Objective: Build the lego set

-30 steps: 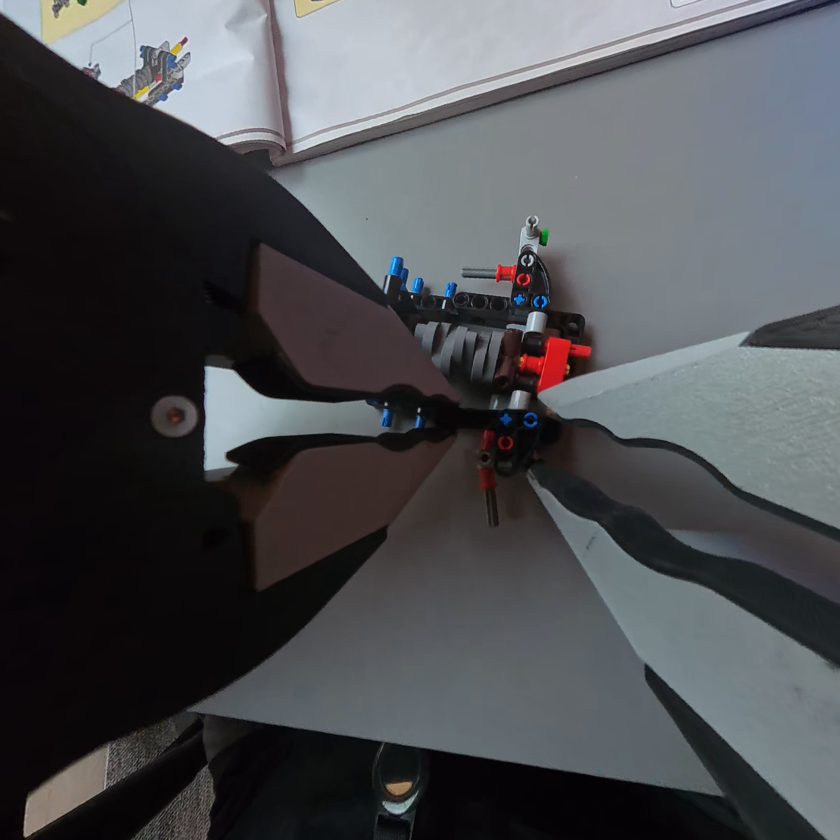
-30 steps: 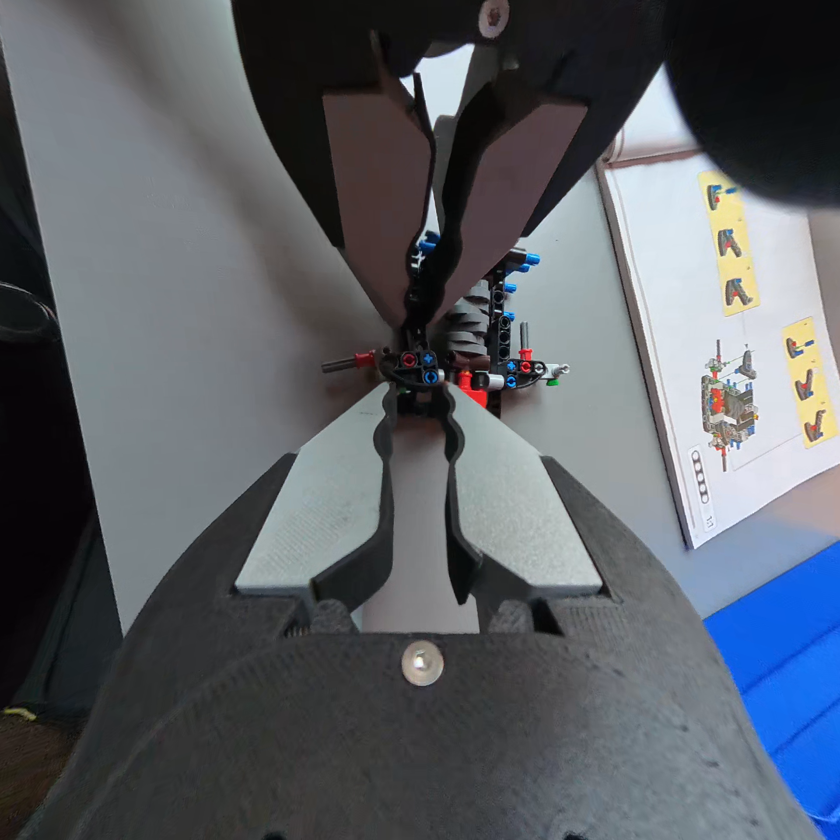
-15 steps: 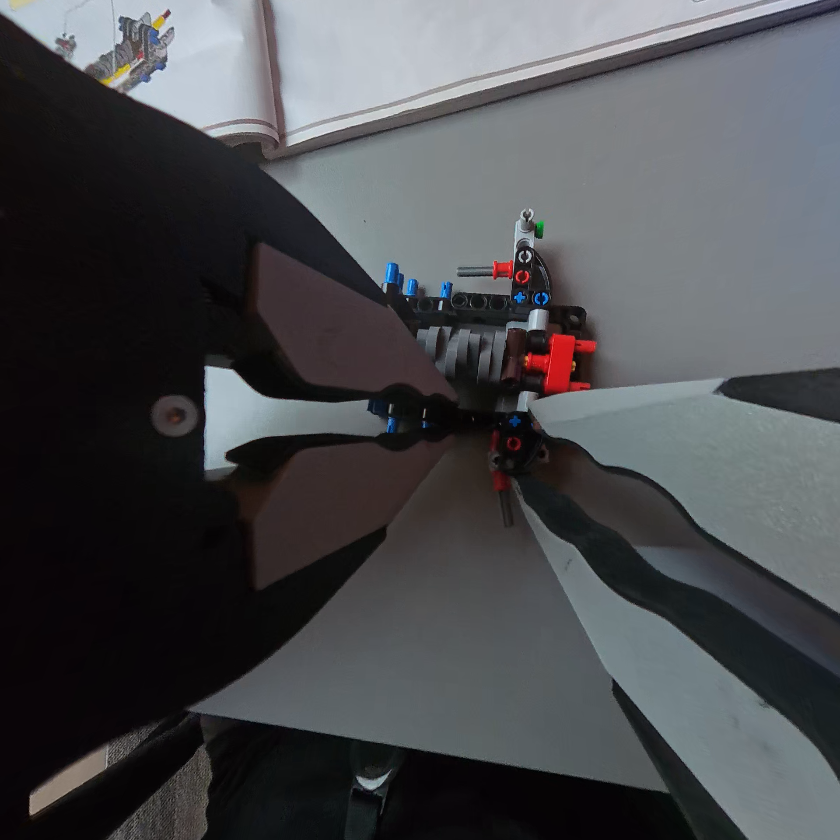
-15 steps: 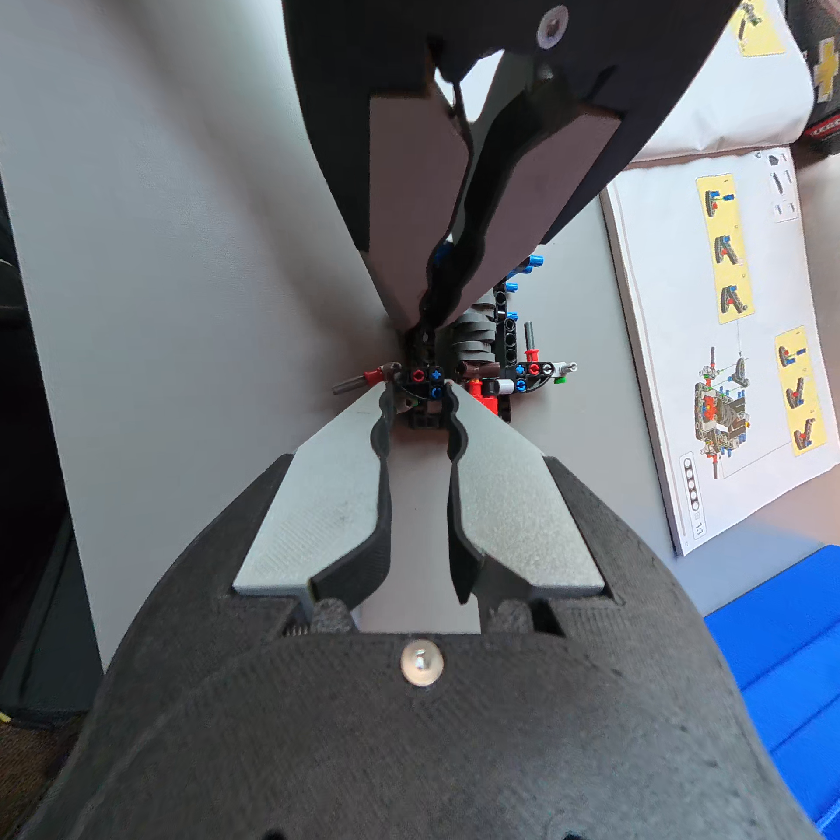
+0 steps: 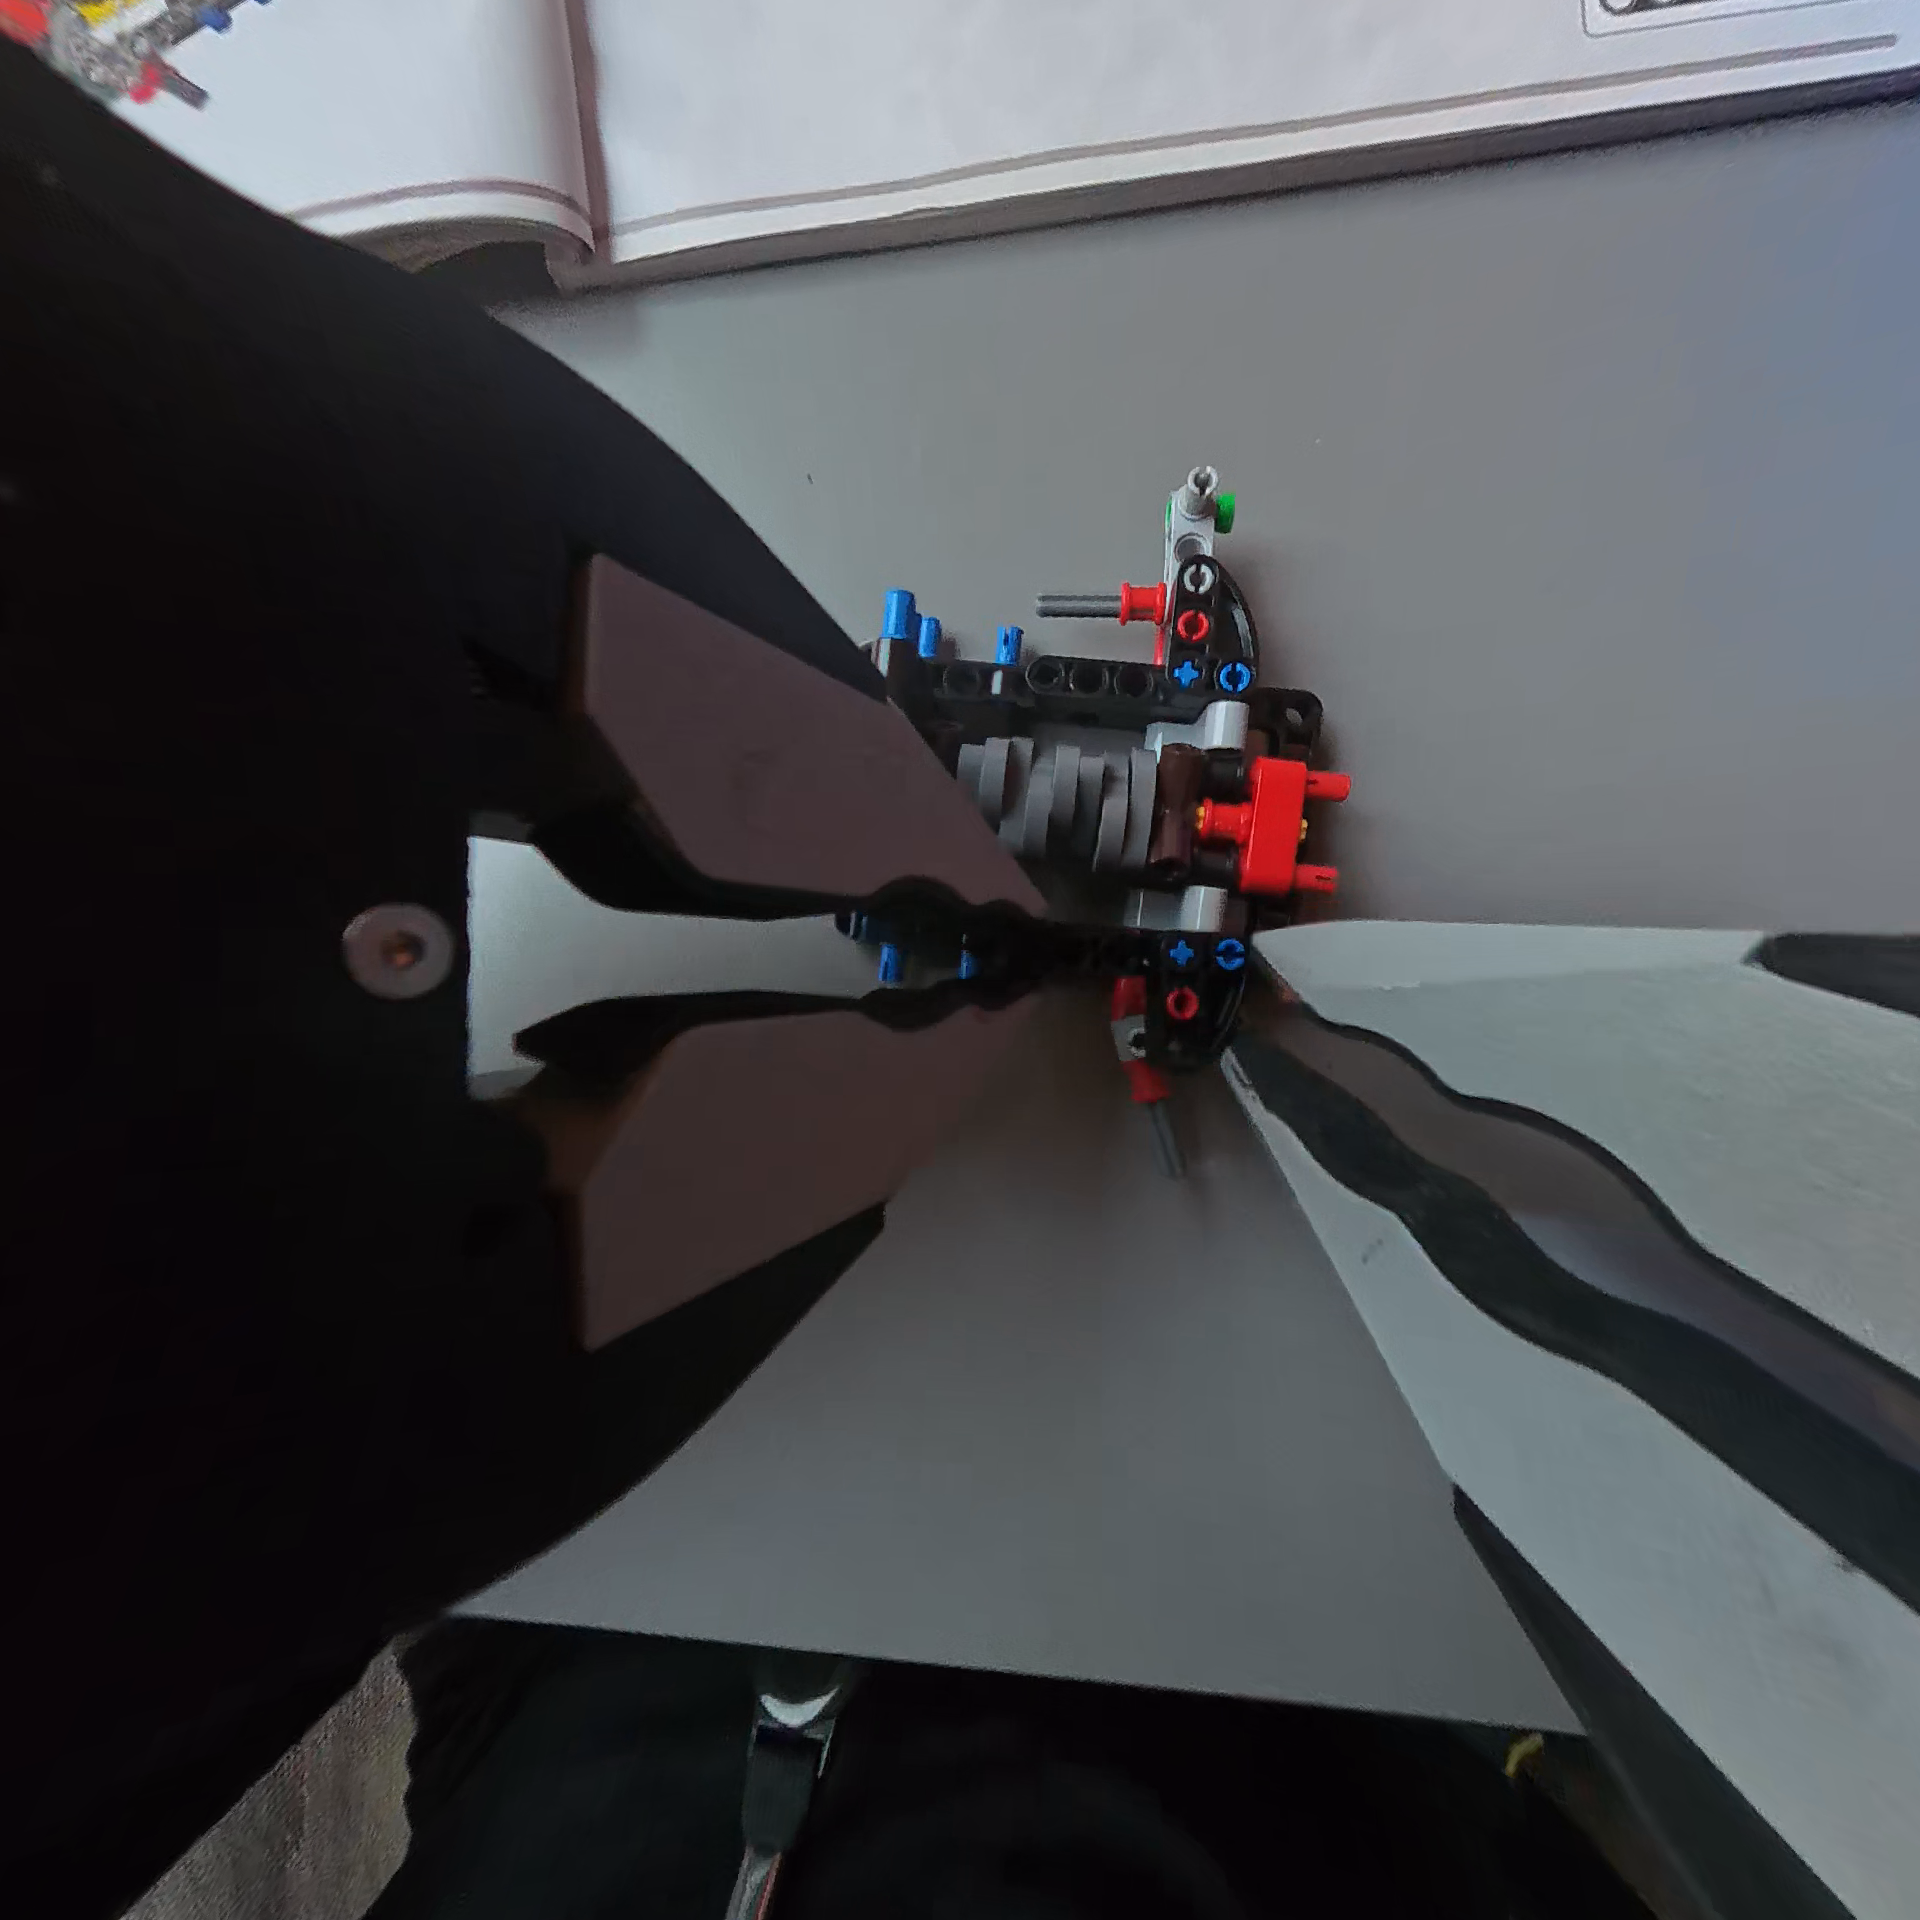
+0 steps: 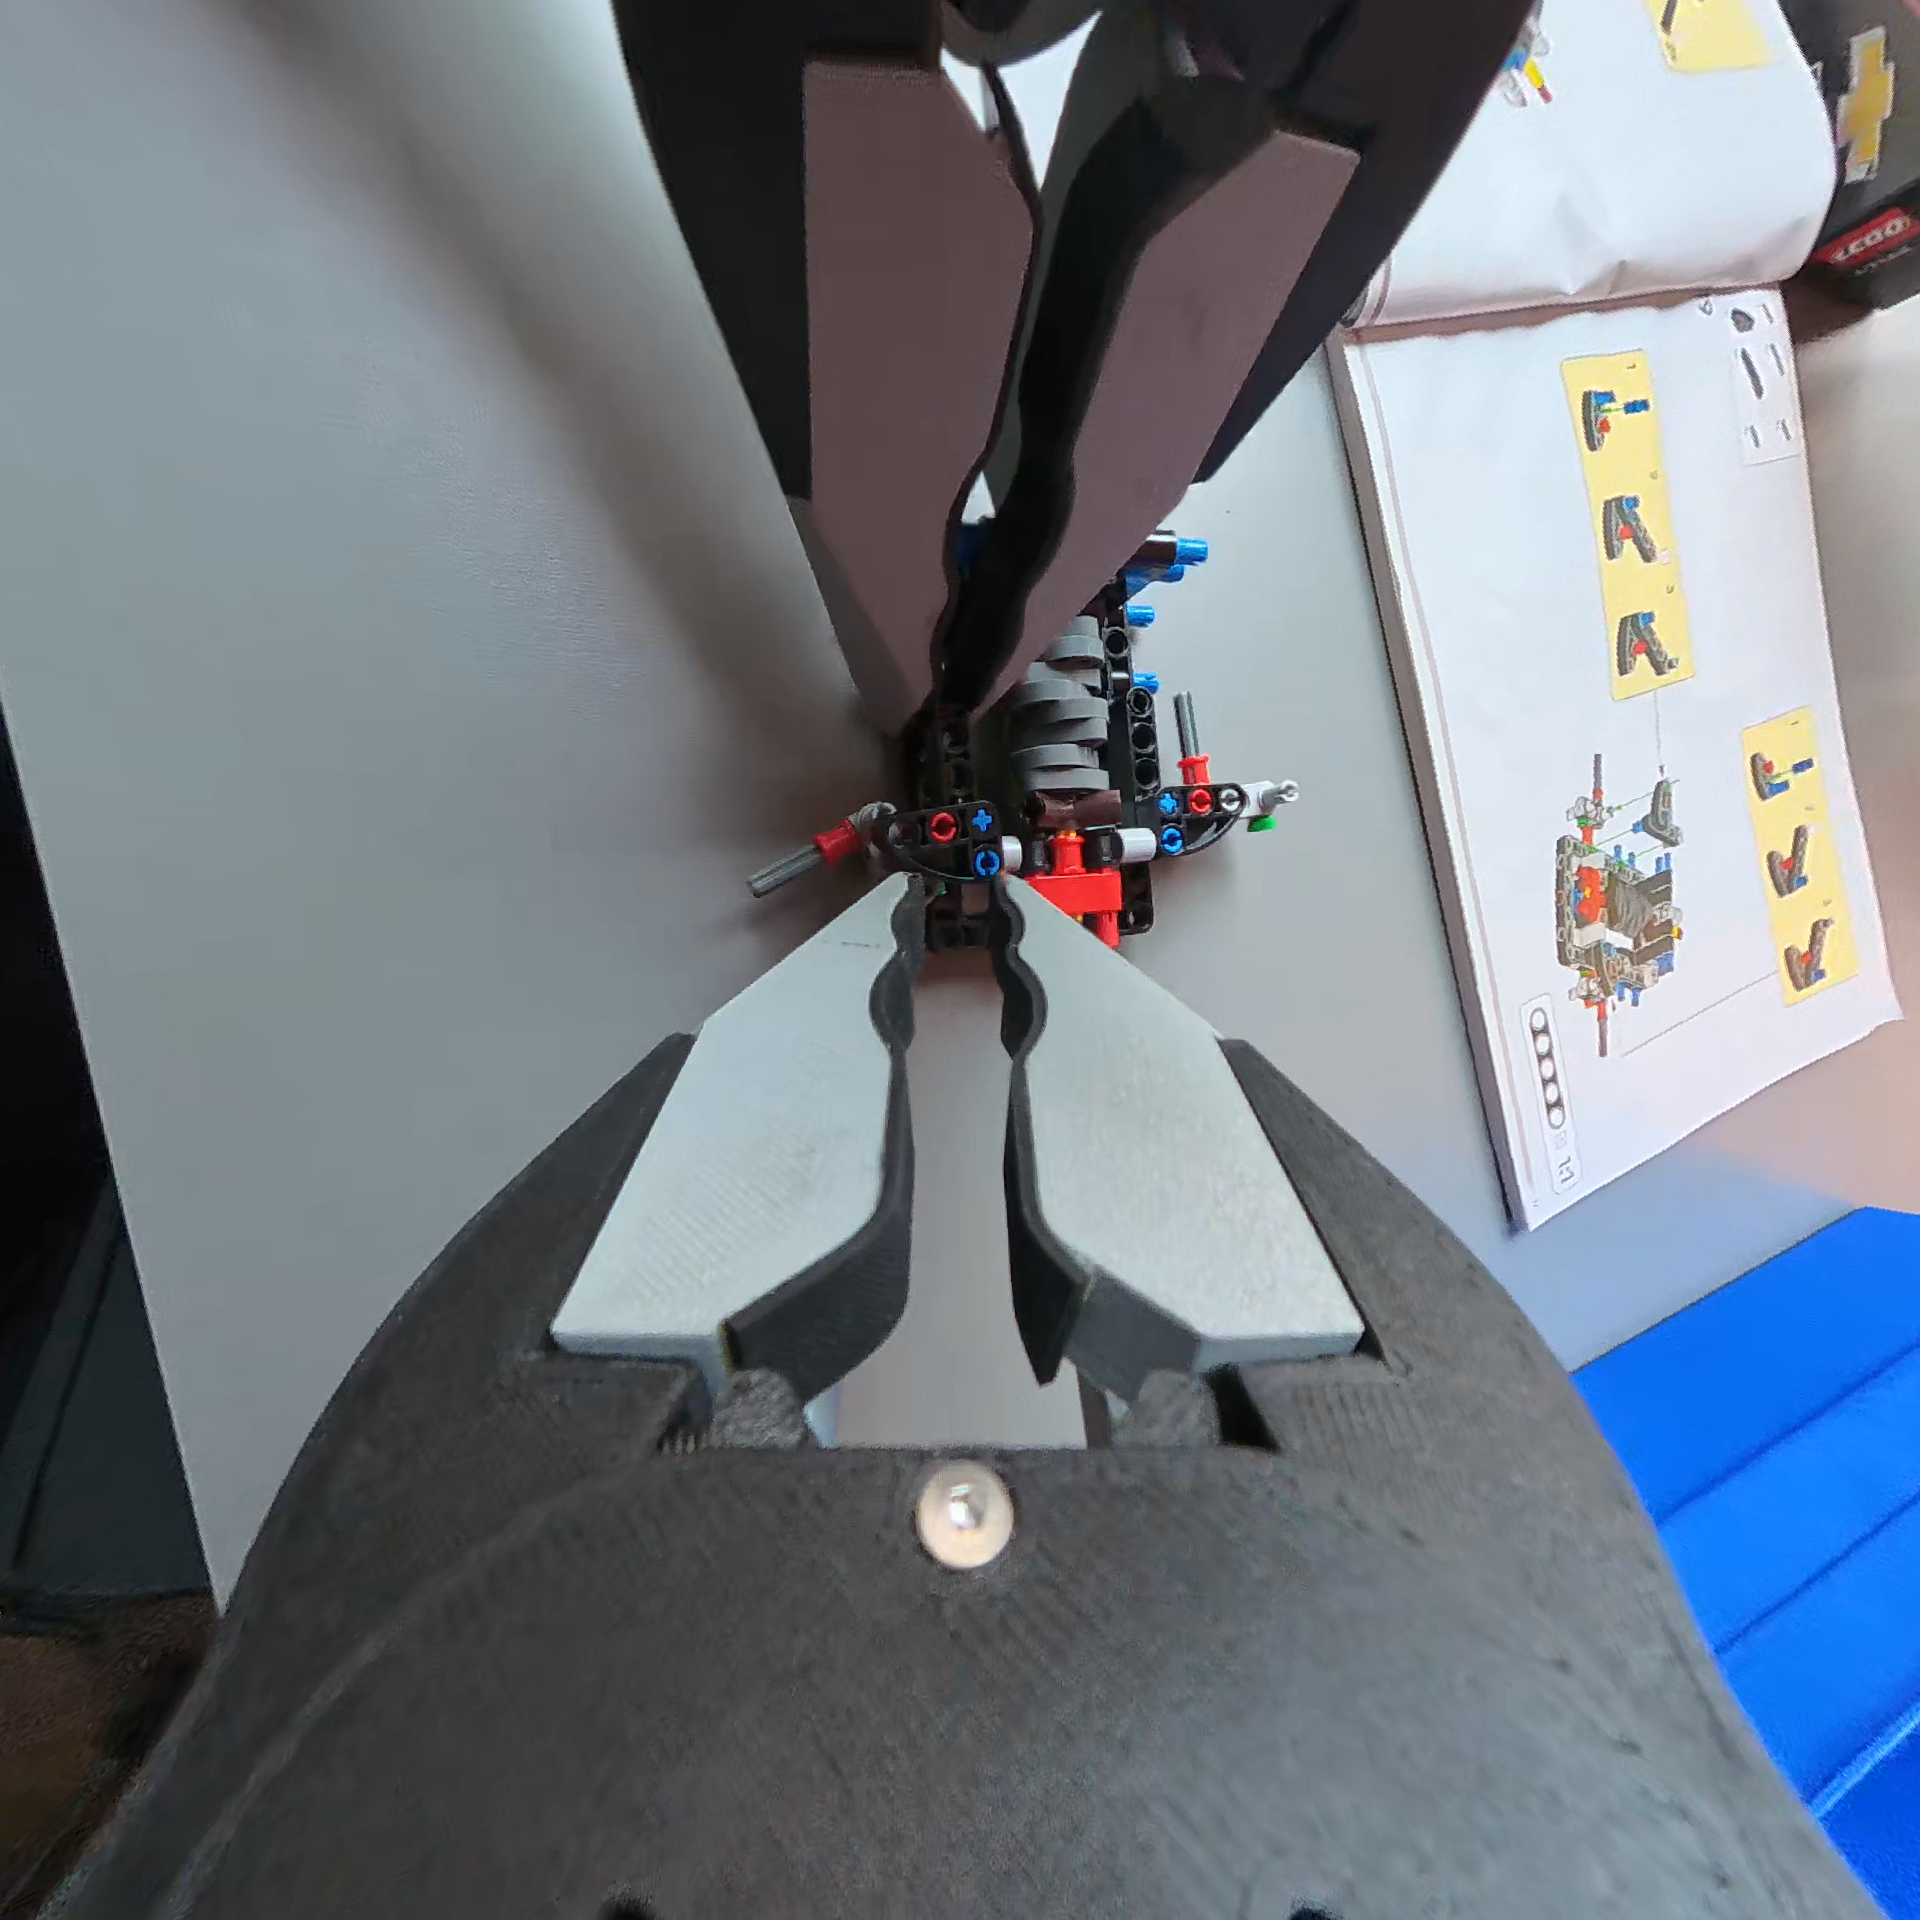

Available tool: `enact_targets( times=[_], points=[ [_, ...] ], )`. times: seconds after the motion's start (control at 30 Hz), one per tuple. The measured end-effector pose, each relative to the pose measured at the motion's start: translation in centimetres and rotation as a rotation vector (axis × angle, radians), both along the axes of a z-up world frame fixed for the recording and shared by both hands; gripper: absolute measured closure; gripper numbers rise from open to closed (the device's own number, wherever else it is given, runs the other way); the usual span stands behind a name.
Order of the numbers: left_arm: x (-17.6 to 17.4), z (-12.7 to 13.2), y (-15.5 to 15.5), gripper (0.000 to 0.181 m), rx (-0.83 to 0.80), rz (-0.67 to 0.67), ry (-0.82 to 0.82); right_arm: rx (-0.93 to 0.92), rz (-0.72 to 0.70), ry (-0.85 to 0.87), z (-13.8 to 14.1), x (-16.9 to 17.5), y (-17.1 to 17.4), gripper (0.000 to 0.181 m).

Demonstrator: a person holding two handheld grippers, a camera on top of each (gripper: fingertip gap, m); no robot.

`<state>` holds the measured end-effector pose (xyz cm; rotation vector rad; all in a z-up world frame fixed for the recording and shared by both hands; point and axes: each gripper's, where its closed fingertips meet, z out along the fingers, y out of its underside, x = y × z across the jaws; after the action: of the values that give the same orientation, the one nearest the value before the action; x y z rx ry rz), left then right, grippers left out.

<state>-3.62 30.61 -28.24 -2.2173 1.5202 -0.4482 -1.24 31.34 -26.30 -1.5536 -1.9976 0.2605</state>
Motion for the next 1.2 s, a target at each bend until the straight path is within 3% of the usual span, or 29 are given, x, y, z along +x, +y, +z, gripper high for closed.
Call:
enact_targets(
  times=[0.03, 0.17, 0.37, 0.67, 0.77, 0.9, 1.07, 1.2],
  points=[
    [0.1, 0.1, -0.1, 0.178, -0.018, 0.001, -0.014, 0.000, 0.006, 0.012, 0.2, 0.0, -0.1, 0.170],
    [0.3, 0.1, 0.1, 0.177, 0.009, -0.001, -0.021, 0.023, 0.026, 0.040, 0.6, -0.3, -0.3, 0.163],
    [-0.1, -0.1, 0.3, 0.177, 0.070, 0.017, 0.024, 0.056, 0.051, 0.030, 0.1, -0.4, -0.5, 0.171],
    [0.4, 0.0, 0.6, 0.177, 0.113, 0.031, -0.003, 0.182, 0.083, -0.017, 0.3, 0.1, 0.1, 0.166],
    [0.3, 0.1, 0.4, 0.178, 0.095, 0.034, -0.045, 0.100, 0.123, 0.085, 1.1, 0.3, -0.6, 0.166],
    [0.3, 0.2, 0.6, 0.178, 0.055, 0.052, -0.097, -0.154, -0.004, 0.159, 0.5, 1.6, 1.5, 0.135],
    [0.5, 0.2, 0.7, 0.177, 0.120, 0.059, -0.081, -0.115, -0.011, 0.081, -2.3, 1.4, 3.2, 0.134],
    [0.5, 0.0, 0.7, 0.177, 0.180, 0.064, -0.026, -0.162, -0.003, 0.086, -2.5, 0.9, 3.1, 0.130]
  ],
)
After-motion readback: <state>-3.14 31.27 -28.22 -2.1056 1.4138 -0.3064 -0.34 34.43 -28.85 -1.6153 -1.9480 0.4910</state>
